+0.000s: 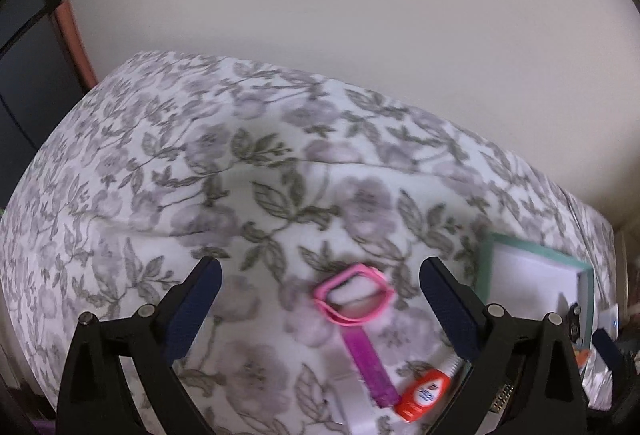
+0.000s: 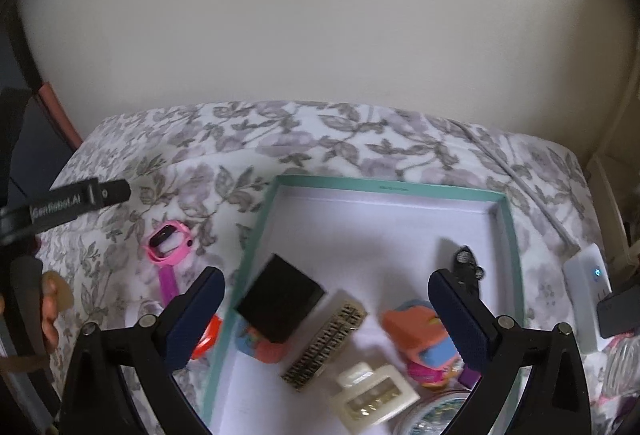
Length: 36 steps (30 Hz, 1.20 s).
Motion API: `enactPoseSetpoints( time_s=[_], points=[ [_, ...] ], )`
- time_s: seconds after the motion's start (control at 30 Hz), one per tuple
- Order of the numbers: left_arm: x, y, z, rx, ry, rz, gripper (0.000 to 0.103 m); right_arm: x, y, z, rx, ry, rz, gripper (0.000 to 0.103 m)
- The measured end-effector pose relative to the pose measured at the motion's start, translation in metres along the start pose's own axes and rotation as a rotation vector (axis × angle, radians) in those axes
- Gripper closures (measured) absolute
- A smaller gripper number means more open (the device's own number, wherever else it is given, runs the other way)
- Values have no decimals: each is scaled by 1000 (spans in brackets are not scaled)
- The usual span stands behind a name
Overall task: Organize rigid objects
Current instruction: 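Move the left tool to the pink watch while the right tool approaches the purple stick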
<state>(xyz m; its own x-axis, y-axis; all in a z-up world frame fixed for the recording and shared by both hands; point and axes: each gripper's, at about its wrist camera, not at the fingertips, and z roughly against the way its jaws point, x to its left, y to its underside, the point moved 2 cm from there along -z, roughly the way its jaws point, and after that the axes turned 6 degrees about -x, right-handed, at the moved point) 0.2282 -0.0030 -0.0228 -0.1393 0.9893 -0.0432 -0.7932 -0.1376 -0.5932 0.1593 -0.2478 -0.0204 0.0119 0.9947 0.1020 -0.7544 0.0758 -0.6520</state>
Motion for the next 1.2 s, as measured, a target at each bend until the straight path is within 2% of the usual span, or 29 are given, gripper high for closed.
enactPoseSetpoints(
  time_s=[0.3,0.53,0.7,0.9,0.97,1.1,1.17,1.2],
  points=[
    [44,-6,-12,47,-83,34,4,60,-2,-10,-4,-96,80,0],
    [59,-3,-25,105,-77,53,4,100,4,-24,8,-157,140,0],
    [60,0,-32,124,-67,43,4,115,8,-33,20,-181,141,2],
    [59,4,-42,156,-50,40,4,130,13,-47,47,-195,155,22],
    [59,6,-45,165,-44,40,4,135,16,-51,59,-204,173,31],
    [54,9,-50,167,-26,18,4,140,23,-60,78,-190,191,37],
    [50,9,-51,160,-16,4,4,139,25,-64,93,-193,184,47],
    [48,10,-52,156,-4,-1,4,139,27,-67,102,-193,183,47]
  ],
)
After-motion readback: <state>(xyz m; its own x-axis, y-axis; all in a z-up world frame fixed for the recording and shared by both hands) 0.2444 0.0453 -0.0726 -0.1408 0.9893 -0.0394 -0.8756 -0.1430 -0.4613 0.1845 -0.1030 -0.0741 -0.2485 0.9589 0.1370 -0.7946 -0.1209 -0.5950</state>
